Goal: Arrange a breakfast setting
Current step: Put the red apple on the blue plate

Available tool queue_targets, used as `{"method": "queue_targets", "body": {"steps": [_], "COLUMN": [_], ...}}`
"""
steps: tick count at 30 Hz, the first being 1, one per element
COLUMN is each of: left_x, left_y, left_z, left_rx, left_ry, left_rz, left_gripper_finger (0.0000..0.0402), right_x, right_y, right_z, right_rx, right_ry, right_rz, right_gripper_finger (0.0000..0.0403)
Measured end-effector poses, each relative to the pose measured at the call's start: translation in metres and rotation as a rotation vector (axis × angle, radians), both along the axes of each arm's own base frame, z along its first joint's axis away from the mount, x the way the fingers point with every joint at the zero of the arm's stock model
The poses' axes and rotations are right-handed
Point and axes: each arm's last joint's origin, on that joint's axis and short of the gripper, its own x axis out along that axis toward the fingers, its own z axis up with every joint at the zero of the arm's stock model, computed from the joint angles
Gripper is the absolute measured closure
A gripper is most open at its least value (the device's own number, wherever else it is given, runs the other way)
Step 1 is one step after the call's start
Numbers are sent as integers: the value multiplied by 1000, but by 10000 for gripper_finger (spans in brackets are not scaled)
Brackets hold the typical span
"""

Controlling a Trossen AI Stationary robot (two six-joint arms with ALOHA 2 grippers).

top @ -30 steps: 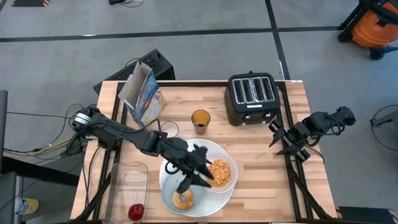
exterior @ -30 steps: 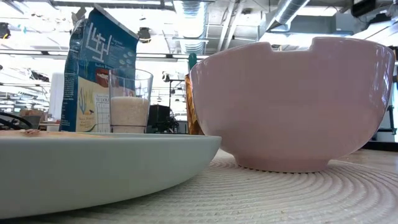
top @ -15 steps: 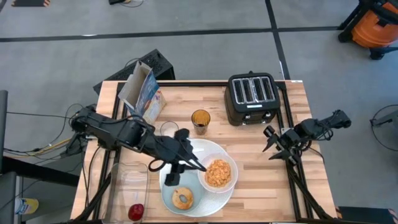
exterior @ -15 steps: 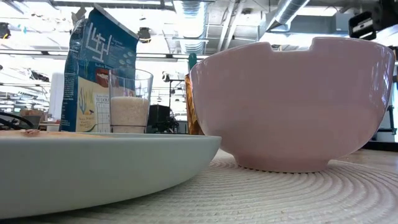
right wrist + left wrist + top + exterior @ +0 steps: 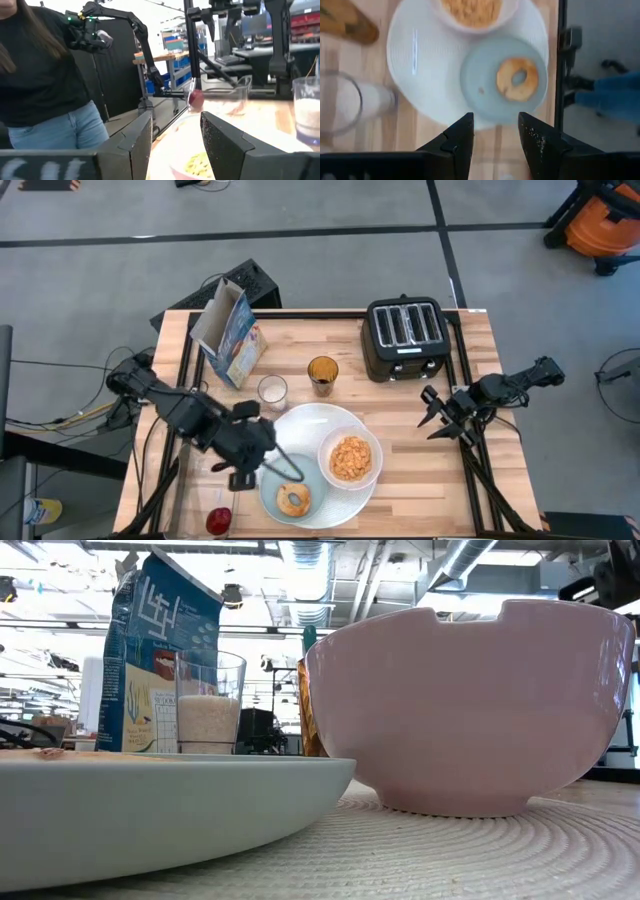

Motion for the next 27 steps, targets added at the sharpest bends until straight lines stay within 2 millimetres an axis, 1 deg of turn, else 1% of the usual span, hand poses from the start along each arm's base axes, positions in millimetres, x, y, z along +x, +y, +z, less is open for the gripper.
{"method": "queue_targets", "body": {"steps": [7,17,22,27], "left_x": [-20,-37,-41,-46], "left_y": [-12,-29,-33,-38], "left_z": [-3,0,0,0], "left_rx": [61,8,-60,-146], "left_ry": [73,80,99,127], "left_rz": [26,41,168,352], "left_gripper_finger": [260,260,260,260], "right_x": [1,1,1,0], "right_y": [0,0,0,0], "right_z": [-6,-14,-20,-22], "right_rx": [-2,-31,-56,-67], "right_ry": [75,147,209,233], "right_rz": [3,2,1,0], "right_gripper_finger": [211,211,211,211]}}
